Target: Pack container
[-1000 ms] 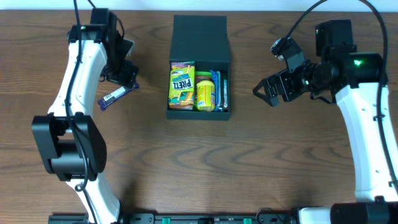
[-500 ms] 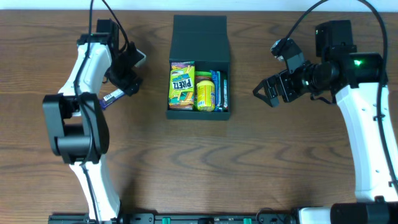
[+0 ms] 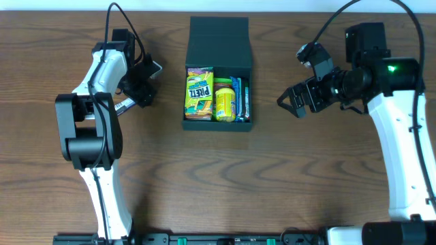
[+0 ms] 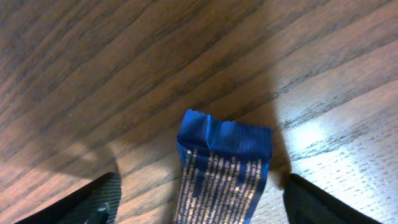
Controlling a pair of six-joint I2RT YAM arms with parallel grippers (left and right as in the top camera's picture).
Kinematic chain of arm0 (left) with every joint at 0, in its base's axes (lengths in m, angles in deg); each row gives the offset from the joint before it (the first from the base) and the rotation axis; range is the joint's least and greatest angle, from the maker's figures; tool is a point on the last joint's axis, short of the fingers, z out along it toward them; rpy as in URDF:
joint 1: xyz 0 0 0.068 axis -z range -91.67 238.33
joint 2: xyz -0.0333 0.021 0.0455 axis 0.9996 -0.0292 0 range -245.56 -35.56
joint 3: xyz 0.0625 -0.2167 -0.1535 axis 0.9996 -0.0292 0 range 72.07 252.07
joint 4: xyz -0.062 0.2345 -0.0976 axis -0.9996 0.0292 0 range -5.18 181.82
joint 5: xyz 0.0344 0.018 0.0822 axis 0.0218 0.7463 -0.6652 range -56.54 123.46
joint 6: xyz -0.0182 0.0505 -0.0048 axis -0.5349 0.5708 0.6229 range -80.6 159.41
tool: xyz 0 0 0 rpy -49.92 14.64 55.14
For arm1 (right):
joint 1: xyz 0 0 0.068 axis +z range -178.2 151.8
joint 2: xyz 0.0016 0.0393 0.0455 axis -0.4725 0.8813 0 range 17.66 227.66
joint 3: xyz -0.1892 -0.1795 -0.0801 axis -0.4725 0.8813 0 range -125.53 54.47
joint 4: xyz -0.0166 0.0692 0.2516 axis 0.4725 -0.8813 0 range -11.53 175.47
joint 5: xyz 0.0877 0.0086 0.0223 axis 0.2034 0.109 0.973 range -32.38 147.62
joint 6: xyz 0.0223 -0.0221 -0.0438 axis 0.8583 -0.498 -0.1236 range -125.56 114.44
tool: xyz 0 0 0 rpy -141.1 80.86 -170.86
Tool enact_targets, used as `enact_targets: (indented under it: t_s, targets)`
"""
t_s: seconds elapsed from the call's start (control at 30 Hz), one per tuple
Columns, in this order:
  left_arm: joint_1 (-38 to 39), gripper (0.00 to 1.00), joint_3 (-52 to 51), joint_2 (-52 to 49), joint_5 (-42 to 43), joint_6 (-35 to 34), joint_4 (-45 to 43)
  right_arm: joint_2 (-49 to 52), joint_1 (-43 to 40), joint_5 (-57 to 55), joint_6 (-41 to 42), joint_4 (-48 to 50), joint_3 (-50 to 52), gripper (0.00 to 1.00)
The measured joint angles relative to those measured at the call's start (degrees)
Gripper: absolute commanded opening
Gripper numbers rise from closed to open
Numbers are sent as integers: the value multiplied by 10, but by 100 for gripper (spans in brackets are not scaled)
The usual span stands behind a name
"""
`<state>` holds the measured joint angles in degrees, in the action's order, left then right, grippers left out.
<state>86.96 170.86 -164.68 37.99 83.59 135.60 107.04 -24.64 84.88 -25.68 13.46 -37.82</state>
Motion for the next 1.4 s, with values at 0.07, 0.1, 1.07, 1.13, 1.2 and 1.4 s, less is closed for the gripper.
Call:
enact_targets:
  t_s: [0.07, 0.1, 1.07, 1.13, 1.2, 1.4]
  targets:
    - [0, 80, 0, 0, 0, 2, -2, 0, 0, 0, 0, 0, 0, 99]
    - [0, 76, 0, 0, 0, 2, -4, 0, 0, 0, 0, 0, 0, 99]
    - [22, 6, 100, 0, -45, -199, 44, 0, -2, -3, 0, 3, 0, 99]
    - [32, 5, 143, 0, -46, -232, 59, 0, -5, -4, 0, 10, 0, 99]
    - [50, 5, 205, 1, -48, -278, 84, 0, -16, -8, 0, 13, 0, 99]
    - [115, 6, 334, 9, -35, -417, 130, 0, -57, -16, 13, 24, 0, 99]
